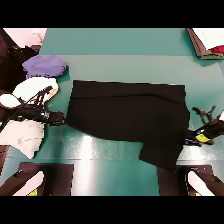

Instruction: Fold the shirts.

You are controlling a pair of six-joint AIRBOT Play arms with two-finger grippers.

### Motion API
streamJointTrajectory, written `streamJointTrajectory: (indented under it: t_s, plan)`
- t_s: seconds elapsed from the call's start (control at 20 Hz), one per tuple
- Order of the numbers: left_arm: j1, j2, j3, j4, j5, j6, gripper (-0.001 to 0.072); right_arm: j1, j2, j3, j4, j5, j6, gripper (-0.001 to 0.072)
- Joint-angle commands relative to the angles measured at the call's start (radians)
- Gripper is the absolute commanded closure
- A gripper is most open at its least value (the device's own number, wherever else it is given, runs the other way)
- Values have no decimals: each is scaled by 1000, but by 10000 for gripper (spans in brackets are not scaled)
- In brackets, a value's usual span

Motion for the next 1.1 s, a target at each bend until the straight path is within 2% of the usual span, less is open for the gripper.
streamJointTrajectory:
  t_s: [0.0, 0.1, 0.2, 0.5, 0.95, 1.05]
  plan:
    - [-1, 114, -3, 38, -134, -51, 683, 14, 138, 103, -55, 111, 8, 700]
    - [-1, 168, -3, 33, -153, -90, 684, 5, 182, 152, -54, 80, 10, 700]
    - [-1, 164, 6, 3, -101, -95, 683, 6, 171, 209, -41, 37, 9, 700]
    - [-1, 146, 14, -18, 243, -94, 683, 10, -104, 428, -9, -127, -14, 700]
    - [-1, -346, 344, -44, 324, -80, 682, 10, -459, 723, -1, -182, -18, 700]
    - [-1, -434, 408, -62, 340, -54, 682, 10, -520, 782, -1, -188, -18, 700]
